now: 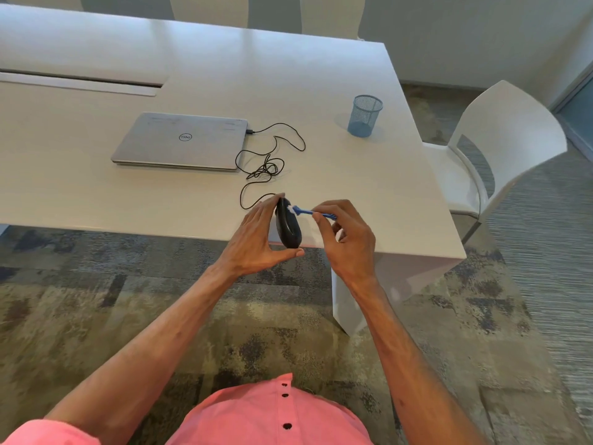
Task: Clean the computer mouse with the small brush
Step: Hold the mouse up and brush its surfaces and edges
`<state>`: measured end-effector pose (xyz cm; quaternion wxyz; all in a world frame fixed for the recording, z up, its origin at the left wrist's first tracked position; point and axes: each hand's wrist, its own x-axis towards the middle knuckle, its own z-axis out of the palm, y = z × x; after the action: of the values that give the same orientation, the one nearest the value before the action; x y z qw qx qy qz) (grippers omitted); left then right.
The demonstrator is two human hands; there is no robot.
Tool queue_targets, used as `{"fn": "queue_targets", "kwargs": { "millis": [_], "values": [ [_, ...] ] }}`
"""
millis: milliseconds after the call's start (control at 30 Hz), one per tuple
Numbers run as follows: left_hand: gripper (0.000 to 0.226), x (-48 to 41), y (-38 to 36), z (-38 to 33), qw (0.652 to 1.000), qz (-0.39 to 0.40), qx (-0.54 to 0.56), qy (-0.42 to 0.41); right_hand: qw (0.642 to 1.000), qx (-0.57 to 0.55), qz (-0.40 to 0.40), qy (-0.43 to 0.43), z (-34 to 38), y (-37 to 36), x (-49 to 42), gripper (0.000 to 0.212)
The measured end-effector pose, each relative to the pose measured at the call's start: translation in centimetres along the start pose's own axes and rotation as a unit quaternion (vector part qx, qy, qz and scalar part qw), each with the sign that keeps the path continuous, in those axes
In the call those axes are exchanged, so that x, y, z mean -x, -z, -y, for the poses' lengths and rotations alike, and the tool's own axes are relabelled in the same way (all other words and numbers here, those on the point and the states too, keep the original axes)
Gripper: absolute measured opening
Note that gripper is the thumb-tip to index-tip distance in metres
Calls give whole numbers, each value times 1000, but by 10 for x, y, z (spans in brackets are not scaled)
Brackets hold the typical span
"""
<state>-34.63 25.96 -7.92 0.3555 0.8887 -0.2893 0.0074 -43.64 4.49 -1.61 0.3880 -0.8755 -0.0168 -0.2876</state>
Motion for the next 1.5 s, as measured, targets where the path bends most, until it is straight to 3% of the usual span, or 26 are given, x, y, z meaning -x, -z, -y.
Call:
{"fn": "queue_targets", "kwargs": {
  "millis": [167,367,467,667,1000,1200,1300,1500],
  "values": [
    [139,-1,6,2,1000,2,6,3,989,107,38,94,-2,-5,-4,16],
    [134,-2,11,11,1000,-5,16,12,976,116,101,154,-5,11,-7,4],
    [137,-5,14,10,1000,5,12,16,982,82,117,127,-4,16,-8,10],
    [138,-9,18,8,1000,14,0,15,990,90,24,108,-1,11,-11,17],
    [134,-14,21,14,999,0,-11,39,986,62,99,119,1,8,-7,8],
    [137,-16,22,10,999,-7,-21,38,999,50,-8,-10,6,5,-12,17],
    [141,-16,22,9,999,-6,-23,36,998,50,3,-49,10,-3,-10,18],
    [142,-16,19,12,1000,-4,-9,13,999,-12,26,-44,19,-11,-4,18]
  ]
}}
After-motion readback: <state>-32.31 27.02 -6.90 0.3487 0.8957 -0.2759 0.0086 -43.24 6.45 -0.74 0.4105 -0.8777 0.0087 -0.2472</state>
